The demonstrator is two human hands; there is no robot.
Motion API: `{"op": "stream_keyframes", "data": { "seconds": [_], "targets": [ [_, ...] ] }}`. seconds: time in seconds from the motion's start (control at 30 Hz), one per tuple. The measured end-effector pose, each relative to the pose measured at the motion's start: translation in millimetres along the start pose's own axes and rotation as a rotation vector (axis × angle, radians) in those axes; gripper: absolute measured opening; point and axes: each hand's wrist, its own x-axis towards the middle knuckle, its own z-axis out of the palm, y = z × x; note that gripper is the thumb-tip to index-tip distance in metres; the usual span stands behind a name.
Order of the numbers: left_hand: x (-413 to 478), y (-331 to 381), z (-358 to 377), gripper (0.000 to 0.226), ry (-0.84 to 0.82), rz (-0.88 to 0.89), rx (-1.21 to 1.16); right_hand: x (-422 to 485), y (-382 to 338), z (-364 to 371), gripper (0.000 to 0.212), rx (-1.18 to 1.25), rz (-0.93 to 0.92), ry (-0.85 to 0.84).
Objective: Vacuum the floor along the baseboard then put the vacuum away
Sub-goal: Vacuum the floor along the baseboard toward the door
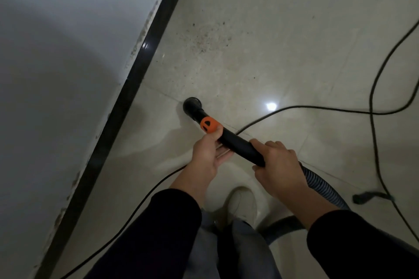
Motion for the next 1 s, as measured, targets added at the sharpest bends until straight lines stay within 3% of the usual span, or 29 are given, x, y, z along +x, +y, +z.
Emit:
{"op": "stream_keyframes", "data": {
  "seconds": [0.2,0.57,0.73,1.0],
  "targets": [
    [12,-10,11,0.018,0.068,0.083,0.036,9,22,9,0.046,0.005,-0.047,0.030],
    [39,-27,22,0.037,0.022,0.234,-0.040,41,65,23,0.030,0.117,-0.118,0.077],
    [48,-18,29,0.018,0.017,0.293,-0.080,64,68,12,0.034,0.119,-0.112,0.058],
    [50,13,33,0.024,-0.010,0.367,-0.163,94,37,-22,0.051,-0.001,-0.095,-0.006]
  ]
}}
